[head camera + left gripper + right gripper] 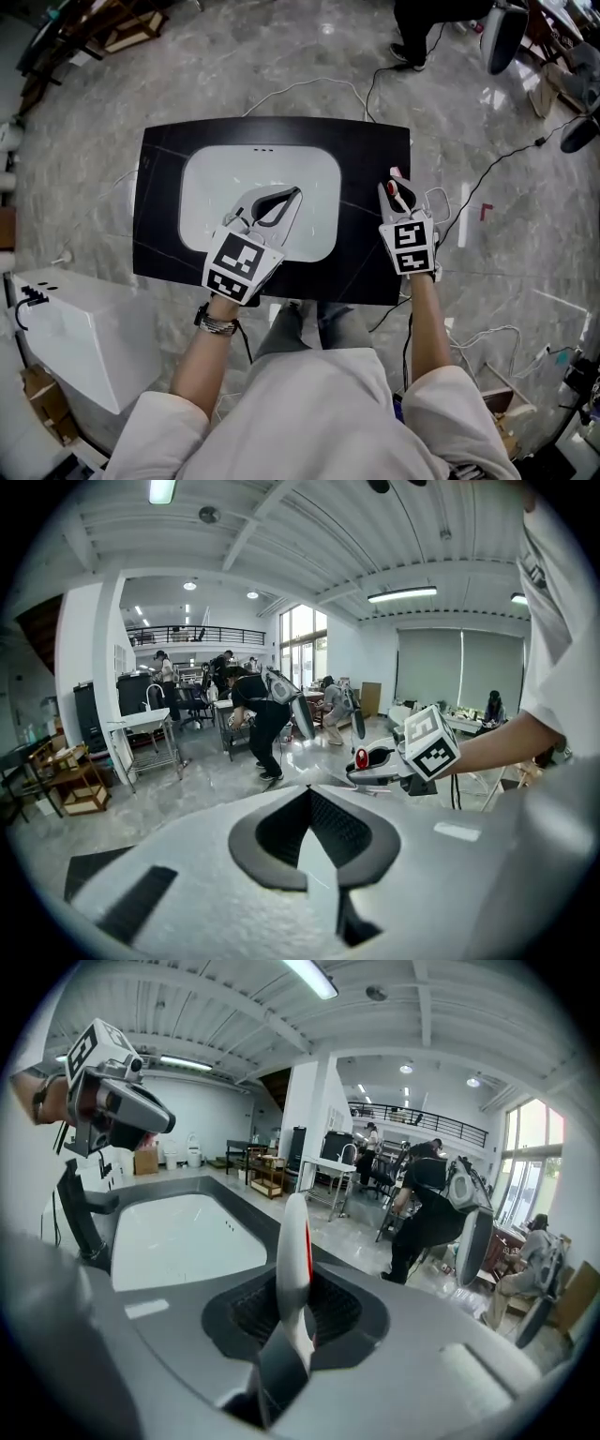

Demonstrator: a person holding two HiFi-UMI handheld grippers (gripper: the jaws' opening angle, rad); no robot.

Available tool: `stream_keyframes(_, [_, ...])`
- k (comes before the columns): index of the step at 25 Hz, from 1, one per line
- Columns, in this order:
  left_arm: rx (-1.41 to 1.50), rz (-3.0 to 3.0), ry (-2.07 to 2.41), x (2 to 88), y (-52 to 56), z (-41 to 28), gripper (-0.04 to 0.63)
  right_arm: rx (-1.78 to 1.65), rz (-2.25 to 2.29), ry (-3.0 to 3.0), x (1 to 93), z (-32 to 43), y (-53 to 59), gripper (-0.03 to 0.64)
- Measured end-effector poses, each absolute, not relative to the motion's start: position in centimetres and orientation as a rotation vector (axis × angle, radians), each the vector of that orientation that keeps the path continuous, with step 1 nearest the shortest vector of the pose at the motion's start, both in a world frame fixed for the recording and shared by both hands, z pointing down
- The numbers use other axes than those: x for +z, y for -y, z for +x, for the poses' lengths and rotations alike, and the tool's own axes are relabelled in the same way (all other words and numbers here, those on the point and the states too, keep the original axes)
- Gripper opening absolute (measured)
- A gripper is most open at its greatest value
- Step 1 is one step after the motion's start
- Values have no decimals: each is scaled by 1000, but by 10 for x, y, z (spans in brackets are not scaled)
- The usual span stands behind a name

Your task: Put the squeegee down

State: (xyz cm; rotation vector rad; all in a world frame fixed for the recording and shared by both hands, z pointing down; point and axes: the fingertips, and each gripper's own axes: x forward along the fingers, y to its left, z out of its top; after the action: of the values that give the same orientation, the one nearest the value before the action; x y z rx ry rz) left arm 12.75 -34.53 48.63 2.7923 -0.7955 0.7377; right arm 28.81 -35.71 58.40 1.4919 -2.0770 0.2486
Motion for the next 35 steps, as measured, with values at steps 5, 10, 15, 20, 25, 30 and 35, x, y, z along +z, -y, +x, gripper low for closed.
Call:
stream_keyframes(5, [752, 2768, 829, 491, 350, 123, 6, 189, 1433, 2109, 593, 272, 362, 61])
stream_keyframes(10, [748, 2754, 854, 492, 353, 123, 6, 213, 1377, 2132, 606, 260, 357, 72])
stream_keyframes(15, [739, 2740, 870, 493, 354, 124, 6, 264, 1370, 2177, 614, 253, 356, 91])
stream_keyframes(20, [737, 2729, 875, 495, 352, 122, 6, 297, 1338, 2201, 625, 242, 355, 115])
stream_keyframes(25, [735, 2716, 892, 498, 349, 118, 6, 268, 1251, 2181, 641, 233, 350, 135])
stream_keyframes(30, [737, 2708, 893, 500, 348, 114, 6, 252, 1200, 2160, 653, 225, 348, 152])
stream_keyframes(35, [740, 2700, 899, 503, 344, 109, 6, 214, 1154, 2129, 663, 217, 344, 164])
